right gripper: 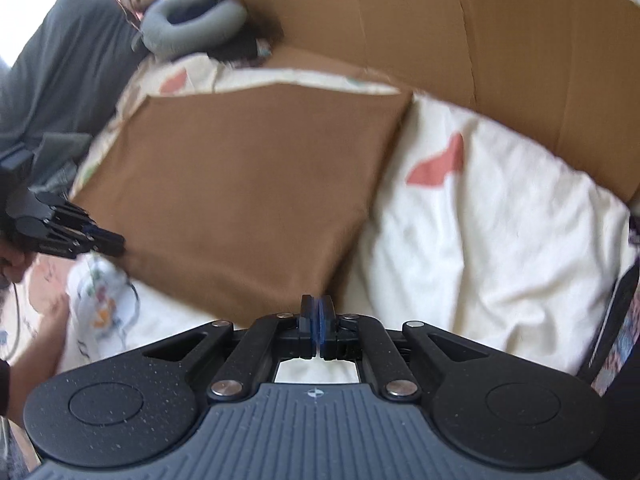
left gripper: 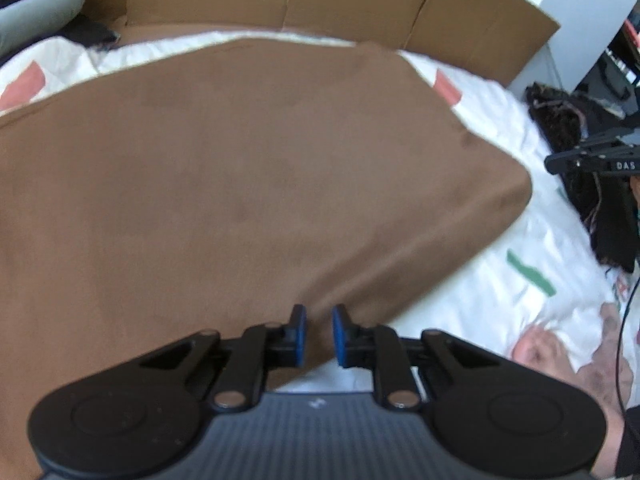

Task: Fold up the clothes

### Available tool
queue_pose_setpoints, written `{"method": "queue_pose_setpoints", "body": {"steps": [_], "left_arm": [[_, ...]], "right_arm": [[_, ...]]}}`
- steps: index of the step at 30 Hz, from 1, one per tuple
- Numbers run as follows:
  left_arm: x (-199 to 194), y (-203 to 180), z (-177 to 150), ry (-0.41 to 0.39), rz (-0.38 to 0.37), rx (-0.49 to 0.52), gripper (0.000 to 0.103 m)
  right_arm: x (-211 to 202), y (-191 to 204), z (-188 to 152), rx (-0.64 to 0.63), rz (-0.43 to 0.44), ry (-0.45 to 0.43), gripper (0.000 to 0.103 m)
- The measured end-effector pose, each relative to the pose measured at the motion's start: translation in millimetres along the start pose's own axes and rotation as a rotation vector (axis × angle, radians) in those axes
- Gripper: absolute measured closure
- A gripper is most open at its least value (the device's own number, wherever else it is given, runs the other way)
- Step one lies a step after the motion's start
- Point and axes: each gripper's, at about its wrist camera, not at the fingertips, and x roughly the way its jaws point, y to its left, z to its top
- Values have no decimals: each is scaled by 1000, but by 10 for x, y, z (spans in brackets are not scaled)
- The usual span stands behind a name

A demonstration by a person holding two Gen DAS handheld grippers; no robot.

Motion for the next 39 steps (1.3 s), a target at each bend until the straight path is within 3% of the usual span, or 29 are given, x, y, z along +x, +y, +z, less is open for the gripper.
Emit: {"method": "queue_pose_setpoints", "body": {"steps": [6,10,19,27,29,30,39], "left_arm": [[107,-103,103,-21,-29,3,91],[243,-250,139,-18,-53,33,91],[433,-351,61,38,-45,93,91],[354,-391,152,-5,-56,72,91],[369,-429,203,-15,-61,77,91],[377,-449,228,-20,-63,80,91],[532,-814,344,-46,-115,167,90]], "right_arm": [[121,281,175,-44,11,-30,102],[340,397,192,-42,-18,-6,102],[659,149,-59,32,-160,66,96],[477,221,-26,73,-132,14,93],[455,294,8,53,-123,1,75],[449,340,23,39,-120,-5,72],[768,761,266,-78,-74,37,71]]}}
